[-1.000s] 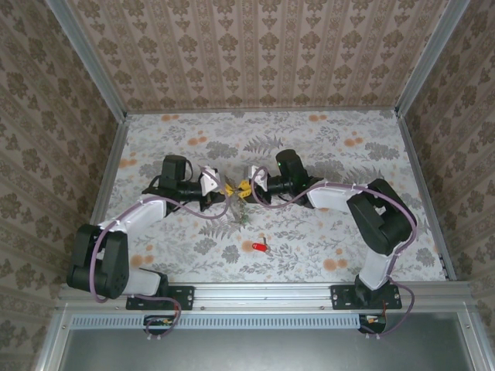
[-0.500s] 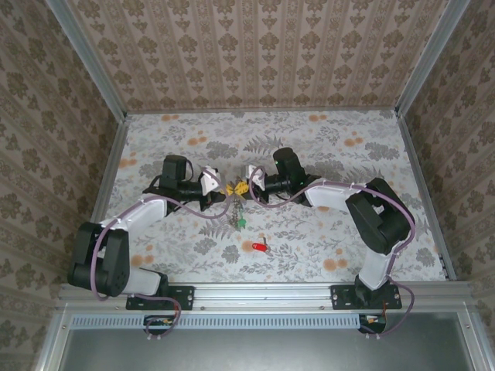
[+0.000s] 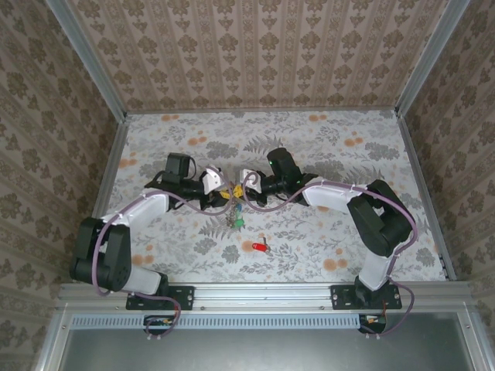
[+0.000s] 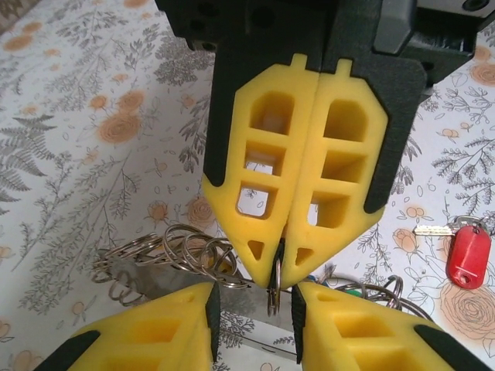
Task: Put the keys on the keyring
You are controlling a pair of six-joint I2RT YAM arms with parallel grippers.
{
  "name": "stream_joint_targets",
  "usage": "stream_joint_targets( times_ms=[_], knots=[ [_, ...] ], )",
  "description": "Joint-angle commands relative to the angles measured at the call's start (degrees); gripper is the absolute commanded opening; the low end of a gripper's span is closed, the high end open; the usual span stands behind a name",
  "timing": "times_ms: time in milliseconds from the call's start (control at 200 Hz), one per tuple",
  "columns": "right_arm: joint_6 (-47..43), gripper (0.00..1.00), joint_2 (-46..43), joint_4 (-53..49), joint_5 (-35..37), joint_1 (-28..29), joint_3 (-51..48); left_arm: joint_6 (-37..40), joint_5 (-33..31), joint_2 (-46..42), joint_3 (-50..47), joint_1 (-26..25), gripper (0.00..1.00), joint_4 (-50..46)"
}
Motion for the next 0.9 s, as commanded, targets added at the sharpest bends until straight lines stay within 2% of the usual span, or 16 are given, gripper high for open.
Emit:
stream_joint_targets(
  times_ms=[0,275,320,360,455,560,590,895],
  knots=[
    [-1.4,0.0,-1.7,-2.2,1.5,0.4,1.4,0.6,0.3,0.9,2.0,-0.6,0.32,-0.6],
    [1.6,0.0,-2.3,1.0,0.8,0.4,0.4,1.1,-2.7,0.2,0.7,-0.9,0.16,1.6],
    [2.5,0.0,-2.3,2.0,0.2,0.4,0.1,0.5,-2.9,-0.2,0.3,-1.0,0.1,3.5],
    [3.0,0.0,-2.3,3.1,0.0,0.4,-0.2,0.7,-1.8,-0.6,-0.1,-1.1,0.0,4.5],
    [3.5,0.0,-2.3,3.8,-0.1,0.4,-0.5,0.0,-0.8,-1.9,-2.1,-1.1,0.0,8.4],
    [2.9,0.2,-2.7,3.8,-0.2,0.0,-1.5,-2.4,0.3,-3.6,-3.8,-0.1,0.0,12.5],
    [2.8,0.22,-3.0,4.0,-0.2,-0.3,-1.9,-2.6,0.7,-4.0,-3.9,0.2,0.0,13.0],
    [1.3,0.23,-4.3,1.6,-1.9,-2.2,-2.2,-2.7,6.2,-6.5,-5.6,2.2,0.0,13.4]
  ],
)
